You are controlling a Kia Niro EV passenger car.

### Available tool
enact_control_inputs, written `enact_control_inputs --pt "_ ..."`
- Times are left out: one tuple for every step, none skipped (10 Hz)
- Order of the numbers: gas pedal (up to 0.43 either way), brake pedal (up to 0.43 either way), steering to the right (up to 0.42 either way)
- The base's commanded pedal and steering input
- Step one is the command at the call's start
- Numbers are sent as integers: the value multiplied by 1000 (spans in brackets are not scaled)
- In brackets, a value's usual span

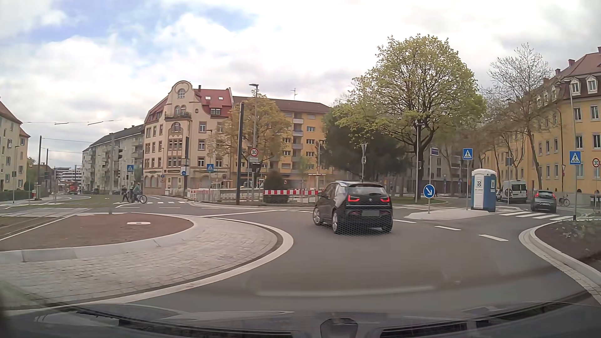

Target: Follow the waypoints while adhering to traffic rules and regulations

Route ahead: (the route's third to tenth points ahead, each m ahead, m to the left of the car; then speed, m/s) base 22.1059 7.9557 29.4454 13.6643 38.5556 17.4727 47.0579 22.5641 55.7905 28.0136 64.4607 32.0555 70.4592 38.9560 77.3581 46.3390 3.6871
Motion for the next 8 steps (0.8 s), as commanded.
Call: enact_control_inputs --pt "98 0 296" --pt "98 0 295" --pt "98 0 287" --pt "98 0 276" --pt "98 0 264" --pt "98 0 248" --pt "98 0 223" --pt "98 0 190"
